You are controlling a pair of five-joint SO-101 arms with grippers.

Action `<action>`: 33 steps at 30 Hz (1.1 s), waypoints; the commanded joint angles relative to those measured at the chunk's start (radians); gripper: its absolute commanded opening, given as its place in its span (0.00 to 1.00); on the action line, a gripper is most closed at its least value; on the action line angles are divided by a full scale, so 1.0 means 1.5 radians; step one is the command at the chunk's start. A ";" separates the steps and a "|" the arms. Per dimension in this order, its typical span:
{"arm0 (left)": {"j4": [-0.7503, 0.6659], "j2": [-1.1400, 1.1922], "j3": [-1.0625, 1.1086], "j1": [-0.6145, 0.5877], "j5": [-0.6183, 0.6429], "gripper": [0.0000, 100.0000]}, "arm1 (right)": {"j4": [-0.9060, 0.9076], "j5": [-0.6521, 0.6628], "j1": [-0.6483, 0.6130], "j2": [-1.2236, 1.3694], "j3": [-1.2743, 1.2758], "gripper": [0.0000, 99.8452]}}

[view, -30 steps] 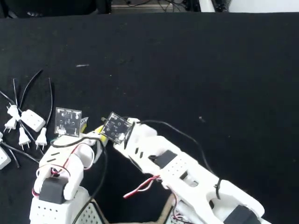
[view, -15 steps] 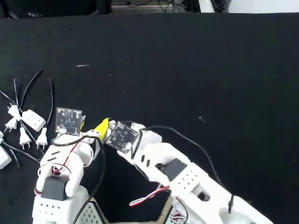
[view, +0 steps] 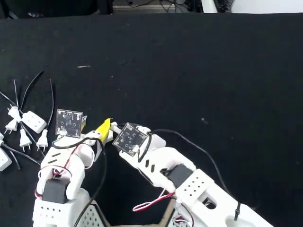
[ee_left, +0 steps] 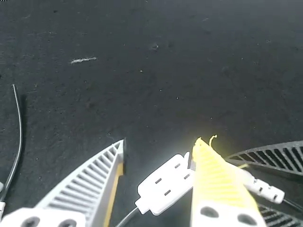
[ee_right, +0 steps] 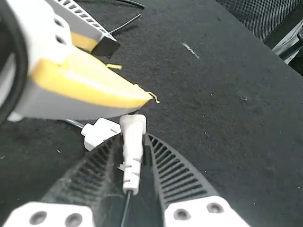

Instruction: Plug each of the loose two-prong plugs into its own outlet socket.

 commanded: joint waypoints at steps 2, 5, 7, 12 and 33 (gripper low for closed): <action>-0.004 0.004 0.003 -0.008 -0.004 0.23 | -0.003 -0.007 -0.016 -0.036 -0.016 0.01; -0.004 0.004 0.003 -0.008 -0.005 0.23 | -0.003 -0.007 -0.016 -0.036 -0.017 0.01; -0.004 0.004 0.003 -0.008 -0.005 0.23 | -0.003 -0.006 -0.018 -0.037 -0.017 0.01; -0.004 0.004 0.003 -0.008 -0.006 0.23 | -0.002 -0.008 -0.017 -0.037 -0.022 0.01; -0.004 0.004 0.004 -0.007 -0.006 0.23 | 0.005 -0.006 -0.015 -0.037 -0.032 0.01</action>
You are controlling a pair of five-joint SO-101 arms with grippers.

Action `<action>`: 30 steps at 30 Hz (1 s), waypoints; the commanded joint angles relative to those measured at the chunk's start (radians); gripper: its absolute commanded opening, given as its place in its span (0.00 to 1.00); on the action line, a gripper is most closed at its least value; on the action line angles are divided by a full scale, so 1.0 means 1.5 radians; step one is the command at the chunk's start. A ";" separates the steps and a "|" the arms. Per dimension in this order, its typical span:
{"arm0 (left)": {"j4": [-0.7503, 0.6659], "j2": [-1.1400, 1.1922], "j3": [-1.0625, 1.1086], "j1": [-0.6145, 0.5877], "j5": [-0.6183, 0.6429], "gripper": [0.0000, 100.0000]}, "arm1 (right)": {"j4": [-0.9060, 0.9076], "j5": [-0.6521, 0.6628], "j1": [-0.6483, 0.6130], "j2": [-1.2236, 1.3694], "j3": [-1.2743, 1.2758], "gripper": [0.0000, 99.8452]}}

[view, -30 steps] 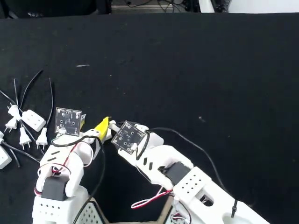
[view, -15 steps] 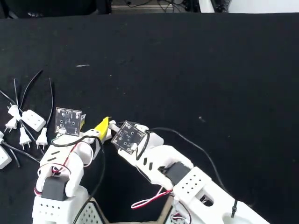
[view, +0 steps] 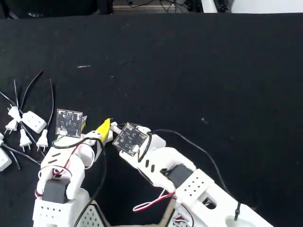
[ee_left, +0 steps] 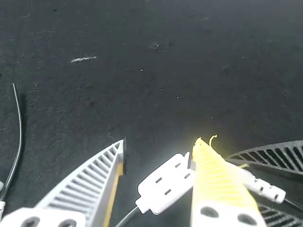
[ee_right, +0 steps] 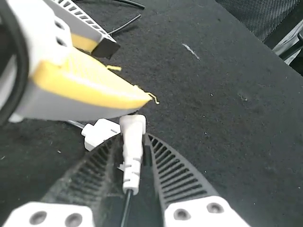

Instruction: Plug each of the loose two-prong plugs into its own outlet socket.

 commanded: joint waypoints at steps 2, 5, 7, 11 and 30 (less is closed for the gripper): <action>-0.005 0.005 0.002 -0.007 -0.006 0.23 | 0.018 -0.005 -0.015 -0.037 -0.039 0.01; -0.005 0.005 0.002 -0.007 -0.006 0.23 | 0.042 -0.007 -0.015 -0.037 -0.053 0.01; -0.005 0.005 0.002 -0.007 -0.006 0.23 | 0.043 -0.008 -0.015 -0.037 -0.053 0.01; -0.005 0.005 0.004 -0.007 -0.006 0.23 | 0.044 -0.007 -0.015 -0.042 -0.053 0.01; -0.007 0.005 0.008 -0.007 -0.007 0.23 | 0.153 -0.005 -0.015 -0.226 -0.009 0.01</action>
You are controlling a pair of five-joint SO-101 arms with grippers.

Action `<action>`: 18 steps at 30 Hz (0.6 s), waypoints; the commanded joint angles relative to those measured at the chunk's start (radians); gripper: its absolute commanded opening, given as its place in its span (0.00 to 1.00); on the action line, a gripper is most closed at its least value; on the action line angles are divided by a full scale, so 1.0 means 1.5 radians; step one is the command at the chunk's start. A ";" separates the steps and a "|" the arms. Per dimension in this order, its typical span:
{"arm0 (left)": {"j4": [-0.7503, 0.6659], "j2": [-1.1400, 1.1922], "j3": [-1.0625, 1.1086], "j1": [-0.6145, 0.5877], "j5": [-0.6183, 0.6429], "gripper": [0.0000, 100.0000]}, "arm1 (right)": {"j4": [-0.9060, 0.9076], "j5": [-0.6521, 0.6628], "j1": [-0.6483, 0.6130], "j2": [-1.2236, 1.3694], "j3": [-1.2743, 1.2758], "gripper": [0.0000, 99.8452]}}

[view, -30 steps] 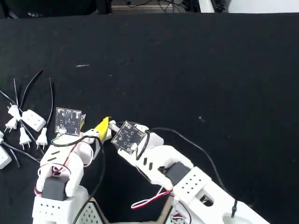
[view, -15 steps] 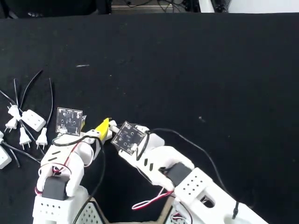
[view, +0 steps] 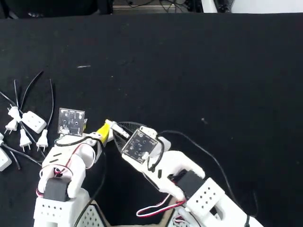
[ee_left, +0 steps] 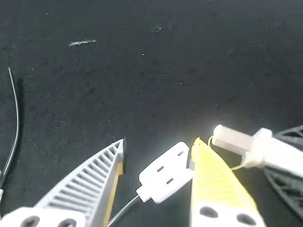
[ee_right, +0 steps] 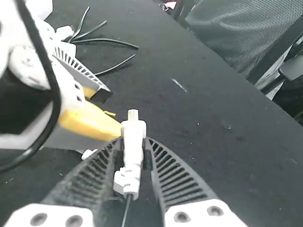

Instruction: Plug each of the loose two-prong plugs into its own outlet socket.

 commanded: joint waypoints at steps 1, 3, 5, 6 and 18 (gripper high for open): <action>-0.009 -0.002 -0.005 -0.006 -0.004 0.23 | 0.005 -0.004 -0.010 -0.016 -0.006 0.01; -0.008 -0.002 -0.008 -0.007 -0.003 0.23 | 0.007 -0.004 -0.010 -0.016 -0.006 0.01; -0.008 -0.002 -0.011 -0.008 -0.002 0.23 | 0.024 -0.004 -0.010 -0.016 -0.009 0.01; -0.010 -0.003 -0.011 -0.018 0.001 0.23 | 0.029 -0.004 -0.009 -0.016 -0.010 0.01; -0.010 -0.004 -0.058 -0.133 0.100 0.23 | 0.028 -0.003 0.003 -0.016 0.006 0.01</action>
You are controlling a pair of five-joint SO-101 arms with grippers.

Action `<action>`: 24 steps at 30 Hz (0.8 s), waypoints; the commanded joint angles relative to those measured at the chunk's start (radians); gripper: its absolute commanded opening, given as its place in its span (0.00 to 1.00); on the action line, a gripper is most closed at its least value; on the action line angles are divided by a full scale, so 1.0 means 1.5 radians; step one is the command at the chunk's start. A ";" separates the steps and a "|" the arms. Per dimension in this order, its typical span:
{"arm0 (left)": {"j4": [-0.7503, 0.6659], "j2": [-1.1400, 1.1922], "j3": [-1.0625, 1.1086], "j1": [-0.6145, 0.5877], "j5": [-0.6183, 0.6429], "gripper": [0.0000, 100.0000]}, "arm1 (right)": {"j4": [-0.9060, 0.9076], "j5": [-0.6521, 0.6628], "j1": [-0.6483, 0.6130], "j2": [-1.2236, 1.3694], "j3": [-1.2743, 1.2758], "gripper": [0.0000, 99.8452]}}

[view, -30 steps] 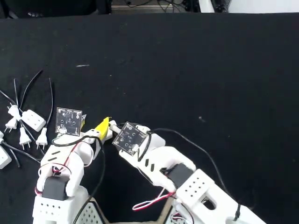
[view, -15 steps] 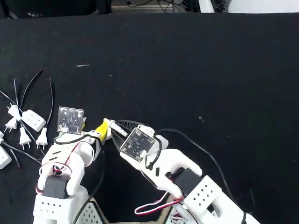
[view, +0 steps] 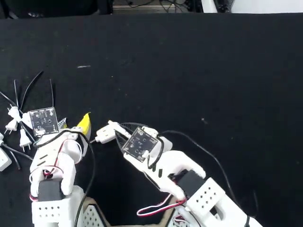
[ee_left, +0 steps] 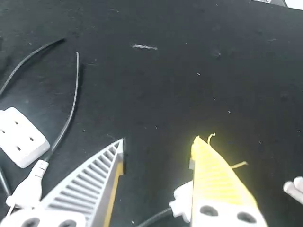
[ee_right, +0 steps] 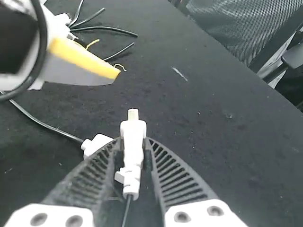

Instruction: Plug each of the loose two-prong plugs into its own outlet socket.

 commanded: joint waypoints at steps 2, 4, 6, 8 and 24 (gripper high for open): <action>-0.009 -0.005 -0.042 0.043 0.009 0.23 | -0.002 -0.003 -0.009 -0.015 0.004 0.01; -0.008 -0.005 -0.042 0.067 -0.013 0.23 | -0.001 -0.003 -0.009 -0.015 0.005 0.01; -0.008 -0.005 -0.042 0.081 -0.028 0.23 | -0.001 -0.003 -0.009 -0.015 0.005 0.01; -0.007 -0.005 -0.042 0.082 -0.028 0.23 | 0.000 -0.003 -0.009 -0.015 0.005 0.01; -0.008 -0.005 -0.041 0.084 -0.028 0.23 | -0.066 -0.003 -0.012 0.189 -0.050 0.01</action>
